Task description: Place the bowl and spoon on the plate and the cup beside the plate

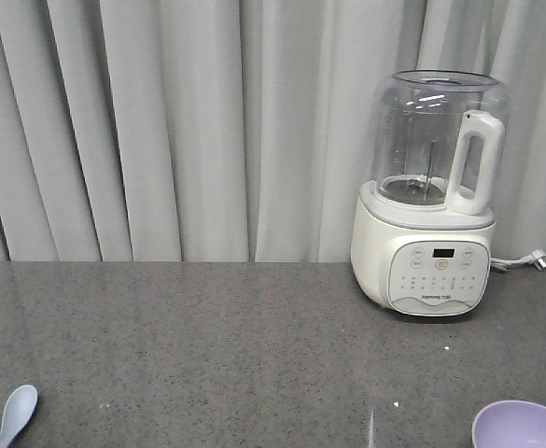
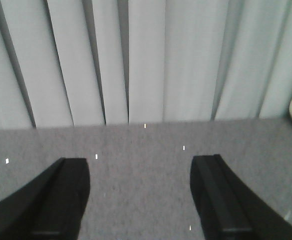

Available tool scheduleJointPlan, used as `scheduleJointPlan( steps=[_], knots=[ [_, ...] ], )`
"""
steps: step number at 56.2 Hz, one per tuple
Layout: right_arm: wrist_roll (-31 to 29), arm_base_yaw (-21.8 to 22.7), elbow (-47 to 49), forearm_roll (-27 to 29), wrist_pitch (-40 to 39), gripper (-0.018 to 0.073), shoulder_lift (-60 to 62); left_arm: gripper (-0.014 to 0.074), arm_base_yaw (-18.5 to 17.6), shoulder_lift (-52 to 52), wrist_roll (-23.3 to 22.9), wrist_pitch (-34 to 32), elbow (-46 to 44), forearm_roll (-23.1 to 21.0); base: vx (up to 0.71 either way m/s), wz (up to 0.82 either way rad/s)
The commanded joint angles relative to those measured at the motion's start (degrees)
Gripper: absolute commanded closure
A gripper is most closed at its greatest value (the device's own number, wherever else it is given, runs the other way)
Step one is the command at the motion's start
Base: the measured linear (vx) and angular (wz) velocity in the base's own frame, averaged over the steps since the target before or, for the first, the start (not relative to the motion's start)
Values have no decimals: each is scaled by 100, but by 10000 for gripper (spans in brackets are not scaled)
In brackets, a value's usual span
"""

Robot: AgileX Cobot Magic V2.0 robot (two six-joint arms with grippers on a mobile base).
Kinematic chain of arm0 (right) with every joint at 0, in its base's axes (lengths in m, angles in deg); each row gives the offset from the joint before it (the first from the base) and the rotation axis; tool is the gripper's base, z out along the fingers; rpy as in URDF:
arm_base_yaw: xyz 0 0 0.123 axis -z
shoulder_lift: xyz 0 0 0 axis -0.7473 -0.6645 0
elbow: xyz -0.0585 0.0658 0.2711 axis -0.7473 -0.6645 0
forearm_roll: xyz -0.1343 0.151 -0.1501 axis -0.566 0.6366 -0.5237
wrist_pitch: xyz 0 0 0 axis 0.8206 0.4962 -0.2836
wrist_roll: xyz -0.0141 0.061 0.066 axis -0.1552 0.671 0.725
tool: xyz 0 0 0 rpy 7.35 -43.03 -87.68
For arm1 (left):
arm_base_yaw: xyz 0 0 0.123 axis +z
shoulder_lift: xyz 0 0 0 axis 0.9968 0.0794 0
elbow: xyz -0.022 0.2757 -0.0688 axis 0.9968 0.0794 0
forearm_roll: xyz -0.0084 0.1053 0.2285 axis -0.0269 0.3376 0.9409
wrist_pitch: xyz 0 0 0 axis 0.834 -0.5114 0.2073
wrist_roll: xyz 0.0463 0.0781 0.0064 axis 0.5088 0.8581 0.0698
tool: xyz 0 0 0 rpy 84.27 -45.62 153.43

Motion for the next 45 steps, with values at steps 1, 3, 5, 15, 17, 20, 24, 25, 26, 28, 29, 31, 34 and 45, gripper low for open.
scheduleJointPlan(
  steps=[1,3,5,15,17,20,24,25,26,28,29,31,34,45],
  knots=[
    [0,2,215,-25,-489,-37,20,37,-5,395,-84,682,-548,-12,0,0],
    [0,2,215,-25,-482,-21,20,37,-5,594,-91,1013,-685,-6,0,0],
    [0,2,215,-25,-463,-7,20,37,-5,824,-91,1339,-767,14,0,0],
    [0,2,215,-25,-371,9,20,37,-5,1708,-200,2083,-759,471,0,0],
    [0,2,215,-25,-344,9,20,37,-5,1838,-289,2156,-759,504,0,0],
    [0,2,215,-25,-305,9,20,37,-5,2024,-386,2246,-759,504,0,0],
    [0,2,215,-25,-257,9,20,37,-5,2241,-514,2326,-759,504,0,0],
    [0,2,215,-25,-241,9,20,37,-5,2301,-555,2341,-759,515,0,0],
    [0,2,215,-25,-235,9,20,37,-5,2340,-609,2353,-759,547,0,0],
    [0,2,215,-25,-220,9,20,37,-5,2455,-745,2398,-759,583,0,0],
    [0,2,215,-25,-214,9,20,37,-5,2492,-794,2415,-759,583,0,0],
    [0,2,215,-25,-199,9,20,37,-5,2604,-862,2472,-759,583,0,0],
    [0,2,215,-25,-165,9,20,37,-5,2751,-856,2548,-759,588,0,0],
    [0,2,215,-25,-107,9,20,37,-5,3162,-839,2576,-759,634,0,0]
  ],
)
